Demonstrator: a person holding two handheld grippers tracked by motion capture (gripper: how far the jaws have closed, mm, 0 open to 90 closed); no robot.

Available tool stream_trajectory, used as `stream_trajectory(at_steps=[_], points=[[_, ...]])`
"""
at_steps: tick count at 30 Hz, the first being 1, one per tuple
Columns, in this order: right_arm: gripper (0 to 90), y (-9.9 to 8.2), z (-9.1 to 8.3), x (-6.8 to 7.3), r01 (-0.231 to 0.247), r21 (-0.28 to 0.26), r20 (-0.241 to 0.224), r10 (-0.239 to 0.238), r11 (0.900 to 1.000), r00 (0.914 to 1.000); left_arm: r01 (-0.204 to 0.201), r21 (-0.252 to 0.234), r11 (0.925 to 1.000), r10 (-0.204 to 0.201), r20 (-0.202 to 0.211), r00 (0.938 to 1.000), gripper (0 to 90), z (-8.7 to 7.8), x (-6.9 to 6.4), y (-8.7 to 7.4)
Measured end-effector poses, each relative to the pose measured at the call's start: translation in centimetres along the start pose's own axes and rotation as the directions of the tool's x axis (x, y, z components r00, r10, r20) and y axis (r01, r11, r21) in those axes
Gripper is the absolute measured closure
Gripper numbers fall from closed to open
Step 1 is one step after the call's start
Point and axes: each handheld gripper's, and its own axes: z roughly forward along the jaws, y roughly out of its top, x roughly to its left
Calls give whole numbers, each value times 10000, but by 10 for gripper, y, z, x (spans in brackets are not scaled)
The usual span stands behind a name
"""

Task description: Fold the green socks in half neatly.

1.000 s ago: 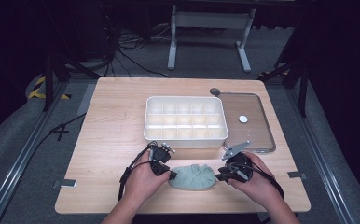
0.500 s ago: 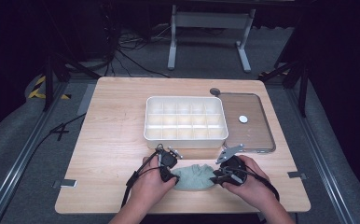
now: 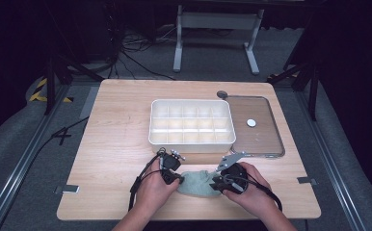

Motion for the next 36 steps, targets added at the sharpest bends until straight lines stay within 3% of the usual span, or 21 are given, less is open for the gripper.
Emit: stream_trajectory(at_steps=[5,7,11,16,20,24,32,35,36], points=[[826,3,3,2,-223,-540,-119,217,9983,9997,-110,-21,9999,109,-180,9998,827,-2,-4,0],[866,8,11,10,-101,-753,-461,66,9971,9989,-169,3,9999,169,-224,9996,827,-2,-5,-1],[888,13,25,21,374,-654,-363,-399,9972,9985,-229,3,9997,229,-251,9994,828,-2,-6,-1],[897,9,41,24,517,-203,-284,-522,9985,9982,-343,-5,9994,342,-227,9992,829,-4,-7,-1],[900,6,41,22,359,-341,-427,-374,9988,9984,-359,-151,9992,356,-168,9992,829,-6,-8,-1],[900,6,41,25,755,-332,-220,-763,9966,9968,-351,-201,9992,349,-111,9993,829,-10,-10,0],[900,5,41,24,805,-377,-212,-814,9960,9965,-419,-263,9988,421,41,9991,826,-15,-13,0],[900,5,42,26,908,-393,-149,-915,9951,9957,-290,-184,9994,294,219,9993,795,-15,-9,-1],[900,5,42,26,933,-392,-131,-939,9949,9955,-168,-82,9998,170,272,9995,738,-14,-7,-2]])
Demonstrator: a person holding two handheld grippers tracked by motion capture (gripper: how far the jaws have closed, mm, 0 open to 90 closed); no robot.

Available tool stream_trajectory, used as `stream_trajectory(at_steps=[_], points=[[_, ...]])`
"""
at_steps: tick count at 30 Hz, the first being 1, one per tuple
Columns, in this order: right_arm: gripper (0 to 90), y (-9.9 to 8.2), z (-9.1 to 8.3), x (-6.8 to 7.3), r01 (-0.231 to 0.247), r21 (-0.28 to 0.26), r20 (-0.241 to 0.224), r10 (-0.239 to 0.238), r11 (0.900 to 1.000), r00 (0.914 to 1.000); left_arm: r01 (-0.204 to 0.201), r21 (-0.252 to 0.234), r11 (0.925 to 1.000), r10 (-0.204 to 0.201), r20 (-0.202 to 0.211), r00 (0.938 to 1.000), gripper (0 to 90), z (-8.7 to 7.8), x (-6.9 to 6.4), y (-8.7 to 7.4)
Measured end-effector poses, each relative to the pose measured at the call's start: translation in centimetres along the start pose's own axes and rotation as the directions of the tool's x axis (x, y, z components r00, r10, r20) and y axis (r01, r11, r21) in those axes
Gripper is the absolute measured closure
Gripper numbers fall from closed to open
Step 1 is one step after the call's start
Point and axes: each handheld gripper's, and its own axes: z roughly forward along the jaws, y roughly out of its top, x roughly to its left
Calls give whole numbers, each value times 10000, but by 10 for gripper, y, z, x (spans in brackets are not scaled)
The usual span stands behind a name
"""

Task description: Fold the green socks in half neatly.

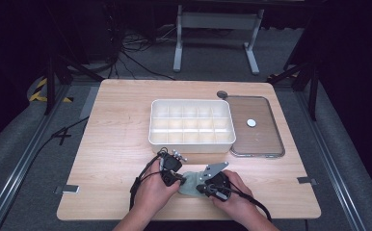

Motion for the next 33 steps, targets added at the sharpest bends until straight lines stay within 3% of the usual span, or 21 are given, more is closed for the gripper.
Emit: stream_trajectory(at_steps=[1,6,10,14,17,18,21,28,33], points=[[900,0,0,0,-18,-15,-19,18,10000,10000,158,91,9998,-159,112,9998,690,1,2,-1],[900,-1,0,-1,-133,-90,-43,132,9999,9999,598,422,9973,-602,86,9981,635,1,7,-8],[900,-2,0,-1,-127,-125,-69,126,9998,9999,713,893,9934,-724,87,9973,611,5,6,-9],[900,-2,0,-1,-169,-104,-100,168,9998,9998,740,844,9937,-767,297,9966,624,7,7,-9],[900,-2,0,-1,-229,-105,-113,228,9997,9997,842,734,9937,-891,665,9938,727,9,7,-8],[900,-2,0,-1,-218,-112,-102,217,9997,9997,830,694,9941,-878,690,9938,782,10,7,-8],[900,-2,0,-1,-179,-114,-90,178,9998,9998,667,518,9964,-699,632,9956,822,7,5,-7],[900,-3,0,-3,-287,-178,-227,283,9994,9993,105,43,9999,-108,770,9970,825,-7,-7,1],[900,-5,0,-7,-444,-332,-448,429,9985,9981,-251,-59,9997,256,1149,9930,825,-9,-17,7]])
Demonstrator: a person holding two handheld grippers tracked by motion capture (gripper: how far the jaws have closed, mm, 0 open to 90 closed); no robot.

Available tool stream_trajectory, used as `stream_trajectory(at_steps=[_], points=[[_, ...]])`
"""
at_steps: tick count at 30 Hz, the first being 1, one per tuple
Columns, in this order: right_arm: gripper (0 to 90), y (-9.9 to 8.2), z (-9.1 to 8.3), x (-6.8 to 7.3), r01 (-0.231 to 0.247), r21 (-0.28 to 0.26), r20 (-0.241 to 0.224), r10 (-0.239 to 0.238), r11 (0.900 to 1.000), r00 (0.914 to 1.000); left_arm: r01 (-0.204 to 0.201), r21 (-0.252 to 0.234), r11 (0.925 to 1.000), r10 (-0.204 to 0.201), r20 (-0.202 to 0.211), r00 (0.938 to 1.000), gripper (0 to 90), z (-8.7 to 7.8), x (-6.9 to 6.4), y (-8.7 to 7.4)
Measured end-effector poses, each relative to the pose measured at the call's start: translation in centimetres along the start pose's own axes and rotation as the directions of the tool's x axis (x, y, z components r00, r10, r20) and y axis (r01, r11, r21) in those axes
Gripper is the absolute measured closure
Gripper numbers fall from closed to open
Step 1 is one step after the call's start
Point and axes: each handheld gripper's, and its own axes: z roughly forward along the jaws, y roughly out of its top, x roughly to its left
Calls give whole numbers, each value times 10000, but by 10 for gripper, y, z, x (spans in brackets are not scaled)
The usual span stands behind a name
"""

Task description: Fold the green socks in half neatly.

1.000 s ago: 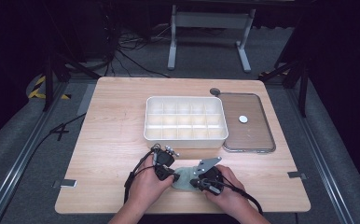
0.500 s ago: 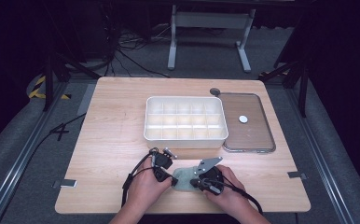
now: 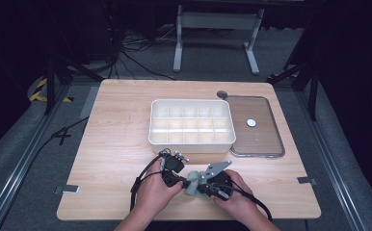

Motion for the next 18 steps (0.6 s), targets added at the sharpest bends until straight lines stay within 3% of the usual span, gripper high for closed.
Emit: stream_trajectory(at_steps=[4,7,8,12,13,14,18], points=[[900,-1,-1,-1,-113,-21,-46,113,9999,9999,46,78,10000,-46,27,10000,825,1,0,1],[897,-5,-14,-5,-254,-35,-50,253,9997,9997,170,175,9997,-170,-3,9999,825,-1,4,0],[895,-9,-27,-13,-531,-151,93,533,9985,9985,193,300,9994,-191,-54,9998,825,-3,5,1],[889,-17,-40,-22,-843,-117,502,848,9964,9951,311,461,9985,-303,-184,9994,825,-4,7,1],[889,-20,-41,-24,-905,-66,531,908,9959,9945,316,466,9984,-308,-161,9994,825,-3,8,2],[893,-24,-36,-26,-945,337,690,920,9950,9934,339,511,9981,-331,-160,9993,825,-3,8,2],[898,-25,-27,-25,-749,348,531,730,9966,9959,370,440,9983,-365,-128,9993,824,-2,8,3]])
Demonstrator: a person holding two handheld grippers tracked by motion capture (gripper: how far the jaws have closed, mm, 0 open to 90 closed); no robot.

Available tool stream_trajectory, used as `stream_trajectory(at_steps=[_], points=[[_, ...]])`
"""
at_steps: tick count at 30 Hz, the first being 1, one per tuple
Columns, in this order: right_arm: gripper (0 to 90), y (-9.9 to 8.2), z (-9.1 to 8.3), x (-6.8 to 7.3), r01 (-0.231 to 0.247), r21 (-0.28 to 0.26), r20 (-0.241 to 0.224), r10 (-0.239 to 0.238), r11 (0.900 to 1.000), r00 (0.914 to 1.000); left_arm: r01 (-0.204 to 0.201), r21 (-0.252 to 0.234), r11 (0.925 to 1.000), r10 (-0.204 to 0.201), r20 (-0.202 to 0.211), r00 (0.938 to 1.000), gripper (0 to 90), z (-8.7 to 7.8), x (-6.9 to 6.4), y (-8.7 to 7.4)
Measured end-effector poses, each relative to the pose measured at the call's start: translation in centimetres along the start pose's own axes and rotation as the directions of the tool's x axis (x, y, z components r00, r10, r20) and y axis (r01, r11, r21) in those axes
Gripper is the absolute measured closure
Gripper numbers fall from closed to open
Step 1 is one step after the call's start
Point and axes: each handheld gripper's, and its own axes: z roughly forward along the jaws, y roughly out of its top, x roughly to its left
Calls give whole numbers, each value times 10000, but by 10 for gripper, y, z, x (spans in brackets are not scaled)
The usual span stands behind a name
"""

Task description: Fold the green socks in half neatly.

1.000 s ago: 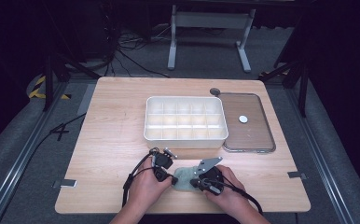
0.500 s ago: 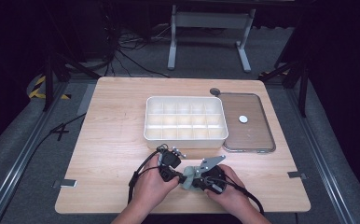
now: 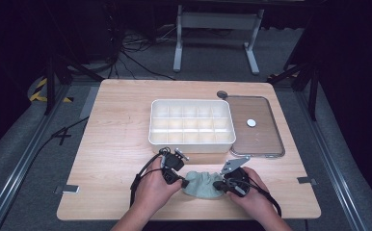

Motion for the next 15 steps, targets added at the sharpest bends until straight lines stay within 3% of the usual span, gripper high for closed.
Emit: stream_trajectory(at_steps=[6,15], points=[[900,0,3,-2,-108,-179,-488,100,9998,9988,-126,-570,9983,138,201,9997,822,-3,-3,4],[900,3,7,-2,18,-248,-863,-40,9997,9963,-335,-634,9974,361,407,9985,822,7,-12,16]])
